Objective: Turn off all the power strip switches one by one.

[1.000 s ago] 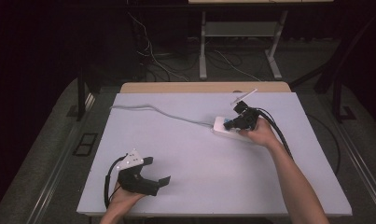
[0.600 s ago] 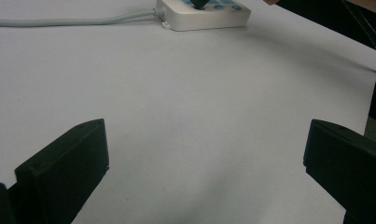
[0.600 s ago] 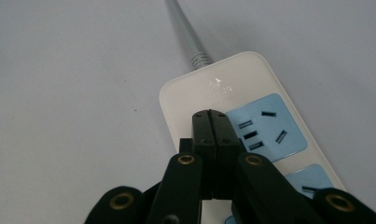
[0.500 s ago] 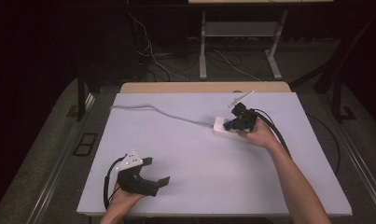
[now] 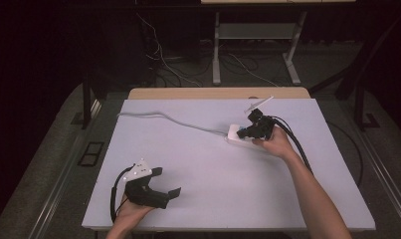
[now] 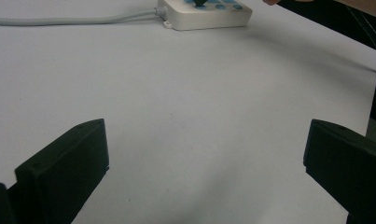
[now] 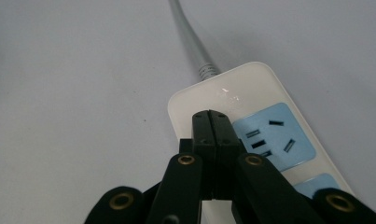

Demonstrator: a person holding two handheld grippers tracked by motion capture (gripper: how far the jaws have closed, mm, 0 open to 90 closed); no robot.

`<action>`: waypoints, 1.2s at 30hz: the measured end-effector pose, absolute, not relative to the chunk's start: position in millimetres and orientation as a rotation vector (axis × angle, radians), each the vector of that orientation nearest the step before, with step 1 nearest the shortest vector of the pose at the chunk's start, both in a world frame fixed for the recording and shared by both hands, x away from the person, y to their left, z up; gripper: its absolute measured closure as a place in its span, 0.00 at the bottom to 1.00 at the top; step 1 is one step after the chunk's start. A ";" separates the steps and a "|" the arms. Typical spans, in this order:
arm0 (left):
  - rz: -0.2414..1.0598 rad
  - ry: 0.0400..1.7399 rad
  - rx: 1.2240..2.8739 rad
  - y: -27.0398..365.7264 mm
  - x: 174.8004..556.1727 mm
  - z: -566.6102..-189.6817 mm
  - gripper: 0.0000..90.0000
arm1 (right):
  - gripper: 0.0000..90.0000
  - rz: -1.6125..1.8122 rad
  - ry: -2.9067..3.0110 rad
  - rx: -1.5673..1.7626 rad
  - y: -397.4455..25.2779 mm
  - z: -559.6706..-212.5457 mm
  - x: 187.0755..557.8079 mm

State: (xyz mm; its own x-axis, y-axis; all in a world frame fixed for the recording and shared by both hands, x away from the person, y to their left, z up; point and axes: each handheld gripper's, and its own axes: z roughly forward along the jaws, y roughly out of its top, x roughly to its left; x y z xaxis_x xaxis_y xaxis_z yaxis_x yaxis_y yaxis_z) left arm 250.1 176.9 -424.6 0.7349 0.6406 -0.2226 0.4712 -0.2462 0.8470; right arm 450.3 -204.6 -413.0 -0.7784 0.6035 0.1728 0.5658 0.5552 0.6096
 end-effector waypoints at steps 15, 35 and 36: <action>0.200 0.857 1.893 175.5 250.1 -424.6 0.00 | 1.00 1.070 2.671 1.057 -223.8 -398.4 439.9; 0.192 0.841 1.890 171.7 249.3 -423.1 0.00 | 0.32 1.142 2.462 1.226 -262.0 -375.1 400.1; 0.193 0.838 1.891 171.6 249.4 -423.0 0.00 | 0.25 1.145 2.453 1.240 -264.1 -374.4 397.4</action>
